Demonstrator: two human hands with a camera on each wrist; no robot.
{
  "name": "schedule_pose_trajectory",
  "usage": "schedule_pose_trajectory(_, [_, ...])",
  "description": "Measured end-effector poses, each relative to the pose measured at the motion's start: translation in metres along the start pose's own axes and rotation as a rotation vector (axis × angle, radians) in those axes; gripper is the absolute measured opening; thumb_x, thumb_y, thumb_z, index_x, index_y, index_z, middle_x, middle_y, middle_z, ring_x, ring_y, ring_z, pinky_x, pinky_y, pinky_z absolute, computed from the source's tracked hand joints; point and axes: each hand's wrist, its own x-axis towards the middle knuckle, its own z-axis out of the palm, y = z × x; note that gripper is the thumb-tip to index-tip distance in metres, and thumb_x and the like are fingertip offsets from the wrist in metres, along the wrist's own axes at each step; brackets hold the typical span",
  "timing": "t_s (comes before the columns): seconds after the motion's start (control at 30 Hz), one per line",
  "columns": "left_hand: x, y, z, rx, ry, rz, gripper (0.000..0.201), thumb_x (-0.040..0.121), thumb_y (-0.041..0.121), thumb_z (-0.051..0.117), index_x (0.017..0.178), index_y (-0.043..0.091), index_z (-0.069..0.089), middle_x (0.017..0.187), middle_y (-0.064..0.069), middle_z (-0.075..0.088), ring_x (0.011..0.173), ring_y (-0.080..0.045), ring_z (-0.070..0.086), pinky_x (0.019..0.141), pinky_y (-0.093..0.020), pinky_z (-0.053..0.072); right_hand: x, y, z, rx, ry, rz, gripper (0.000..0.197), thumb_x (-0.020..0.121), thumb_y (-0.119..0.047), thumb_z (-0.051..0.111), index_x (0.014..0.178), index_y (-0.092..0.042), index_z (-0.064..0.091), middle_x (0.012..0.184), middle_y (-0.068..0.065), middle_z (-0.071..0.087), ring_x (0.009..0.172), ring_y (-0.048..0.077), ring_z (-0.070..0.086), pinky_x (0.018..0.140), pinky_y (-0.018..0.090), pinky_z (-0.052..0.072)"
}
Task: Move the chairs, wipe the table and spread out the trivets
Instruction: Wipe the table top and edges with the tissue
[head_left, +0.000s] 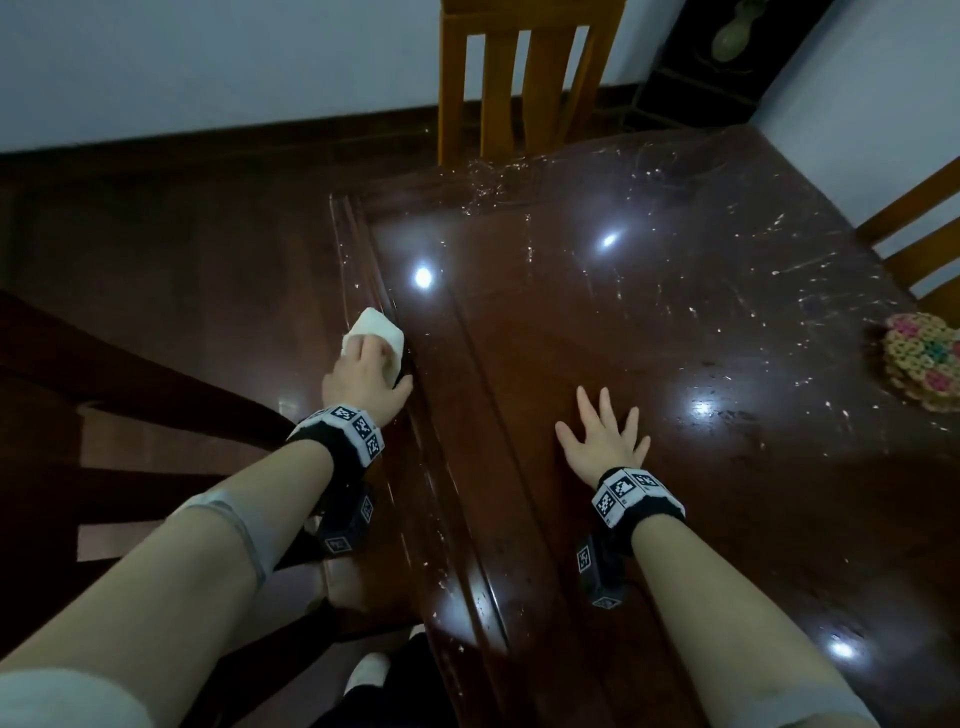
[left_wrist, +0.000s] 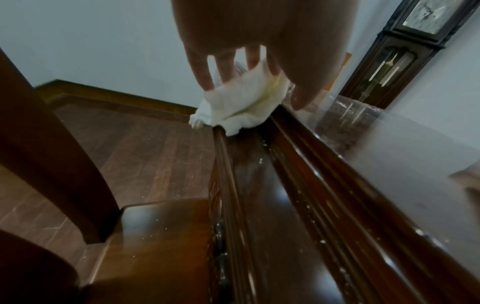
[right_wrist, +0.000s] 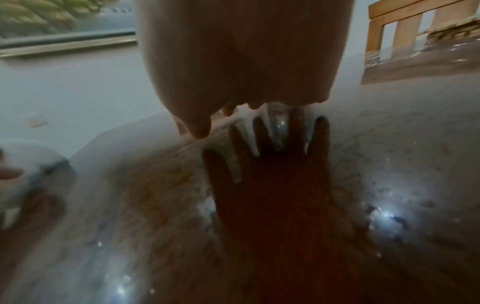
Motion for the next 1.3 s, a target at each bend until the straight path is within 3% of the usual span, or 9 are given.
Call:
schedule_pose_trajectory(0.17, [0.018, -0.008, 0.015, -0.099, 0.05, -0.065, 0.07, 0.08, 0.042, 0.07, 0.133, 0.014, 0.034, 0.144, -0.01, 0.027, 0.121, -0.034, 0.044, 0.095, -0.044, 0.045, 0.002, 0.0, 0.005, -0.089, -0.002, 0.001, 0.067, 0.095, -0.061, 0.03, 0.151, -0.043, -0.001, 0.16, -0.011, -0.014, 0.145, 0.034, -0.019, 0.115, 0.06, -0.003])
schedule_pose_trajectory(0.27, [0.033, -0.008, 0.02, -0.263, 0.066, -0.071, 0.051, 0.091, 0.035, 0.057, 0.129, 0.01, 0.036, 0.129, -0.013, 0.045, 0.109, -0.034, 0.053, 0.083, -0.042, 0.047, 0.004, 0.001, 0.005, -0.116, -0.014, 0.003, 0.067, 0.095, -0.062, 0.029, 0.151, -0.044, -0.004, 0.16, -0.011, -0.016, 0.145, 0.034, -0.018, 0.115, 0.06, -0.001])
schedule_pose_trajectory(0.33, [0.039, -0.009, 0.023, -0.242, 0.123, -0.059, 0.042, 0.095, 0.031, 0.047, 0.128, 0.005, 0.039, 0.122, -0.016, 0.05, 0.103, -0.036, 0.054, 0.084, -0.047, 0.048, 0.006, 0.0, 0.004, -0.133, -0.027, 0.013, 0.067, 0.095, -0.062, 0.029, 0.15, -0.045, -0.006, 0.16, -0.011, -0.017, 0.145, 0.035, -0.018, 0.115, 0.06, 0.0])
schedule_pose_trajectory(0.57, [0.036, -0.012, 0.029, -0.164, 0.102, 0.015, 0.027, 0.1, 0.028, 0.036, 0.114, 0.005, 0.039, 0.109, -0.017, 0.052, 0.082, -0.037, 0.057, 0.065, -0.047, 0.05, 0.005, -0.005, 0.004, -0.158, -0.024, 0.024, 0.067, 0.096, -0.059, 0.03, 0.15, -0.045, -0.008, 0.159, -0.011, -0.018, 0.145, 0.035, -0.019, 0.115, 0.062, 0.0])
schedule_pose_trajectory(0.7, [0.018, -0.01, 0.031, -0.187, 0.086, 0.035, 0.023, 0.101, 0.026, 0.035, 0.11, 0.005, 0.039, 0.106, -0.016, 0.051, 0.076, -0.033, 0.054, 0.059, -0.041, 0.042, 0.005, -0.004, 0.004, -0.154, -0.032, 0.023, 0.067, 0.096, -0.059, 0.03, 0.15, -0.045, -0.008, 0.16, -0.011, -0.018, 0.145, 0.035, -0.02, 0.115, 0.062, 0.0])
schedule_pose_trajectory(0.8, [-0.005, -0.009, 0.035, -0.181, 0.08, 0.062, 0.024, 0.102, 0.025, 0.036, 0.112, 0.003, 0.04, 0.112, -0.015, 0.049, 0.076, -0.031, 0.053, 0.058, -0.039, 0.041, 0.005, -0.005, 0.003, -0.134, -0.04, 0.024, 0.067, 0.096, -0.059, 0.03, 0.15, -0.046, -0.007, 0.159, -0.012, -0.019, 0.145, 0.034, -0.021, 0.115, 0.061, -0.002])
schedule_pose_trajectory(0.97, [-0.046, -0.016, 0.052, -0.193, 0.028, 0.113, 0.027, 0.101, 0.025, 0.036, 0.121, 0.006, 0.039, 0.12, -0.018, 0.054, 0.089, -0.035, 0.061, 0.069, -0.046, 0.055, 0.0, -0.003, 0.005, -0.056, -0.007, 0.005, 0.066, 0.096, -0.058, 0.032, 0.151, -0.045, -0.002, 0.16, -0.012, -0.017, 0.145, 0.029, -0.022, 0.114, 0.06, -0.008])
schedule_pose_trajectory(1.13, [-0.085, -0.021, 0.067, -0.189, -0.044, 0.157, 0.031, 0.101, 0.026, 0.034, 0.128, 0.01, 0.039, 0.134, -0.017, 0.048, 0.104, -0.039, 0.058, 0.08, -0.046, 0.053, -0.034, 0.013, 0.02, 0.023, 0.185, -0.058, 0.059, 0.101, -0.043, 0.032, 0.153, -0.035, 0.006, 0.162, -0.006, -0.004, 0.149, 0.019, -0.008, 0.116, 0.055, -0.005])
schedule_pose_trajectory(1.3, [-0.126, -0.021, 0.073, -0.184, -0.078, 0.208, 0.034, 0.101, 0.023, 0.037, 0.131, 0.009, 0.044, 0.14, -0.014, 0.045, 0.113, -0.037, 0.055, 0.09, -0.044, 0.05, -0.083, 0.04, 0.041, 0.002, 0.128, -0.082, 0.054, 0.103, -0.033, 0.034, 0.154, -0.028, 0.015, 0.162, -0.002, 0.003, 0.149, 0.019, -0.003, 0.119, 0.047, 0.002])
